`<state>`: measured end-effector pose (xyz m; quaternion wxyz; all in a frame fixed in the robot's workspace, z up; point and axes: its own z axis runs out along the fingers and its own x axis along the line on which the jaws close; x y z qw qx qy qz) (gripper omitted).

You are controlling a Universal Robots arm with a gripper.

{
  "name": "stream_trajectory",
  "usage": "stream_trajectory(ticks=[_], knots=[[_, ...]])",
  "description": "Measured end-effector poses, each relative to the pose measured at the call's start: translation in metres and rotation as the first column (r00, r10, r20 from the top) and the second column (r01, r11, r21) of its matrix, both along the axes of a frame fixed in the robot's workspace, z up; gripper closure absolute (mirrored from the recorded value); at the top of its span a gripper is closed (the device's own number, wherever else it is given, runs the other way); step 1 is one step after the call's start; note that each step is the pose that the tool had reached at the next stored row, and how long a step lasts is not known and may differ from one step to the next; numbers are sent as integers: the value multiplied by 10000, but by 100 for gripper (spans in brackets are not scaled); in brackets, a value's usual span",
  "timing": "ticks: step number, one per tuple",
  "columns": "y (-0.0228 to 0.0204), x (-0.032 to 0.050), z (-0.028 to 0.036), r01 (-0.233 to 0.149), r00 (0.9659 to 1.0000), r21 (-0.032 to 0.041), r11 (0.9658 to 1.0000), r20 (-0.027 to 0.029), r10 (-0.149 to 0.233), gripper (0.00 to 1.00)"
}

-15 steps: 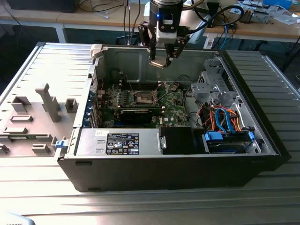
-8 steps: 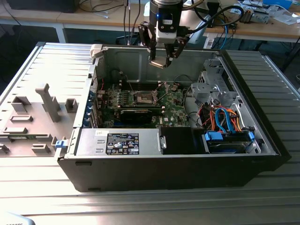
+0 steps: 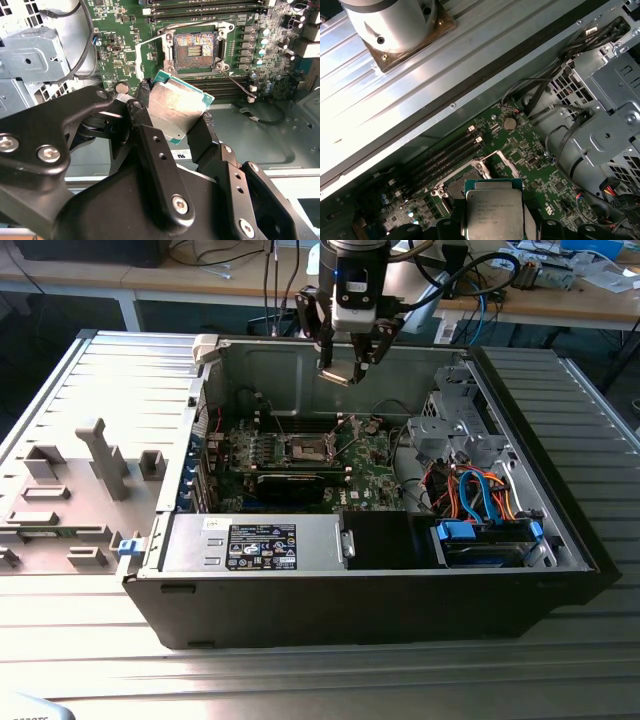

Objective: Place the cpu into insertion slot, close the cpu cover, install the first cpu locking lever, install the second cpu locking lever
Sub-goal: 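Place the cpu into insertion slot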

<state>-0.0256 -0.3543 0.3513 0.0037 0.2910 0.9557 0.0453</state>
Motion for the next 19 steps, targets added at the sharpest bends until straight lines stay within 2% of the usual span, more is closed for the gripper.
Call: stream_trajectory(ticks=[19], knots=[[0,0,0,132,9999,-1,9999,0,-132,45]])
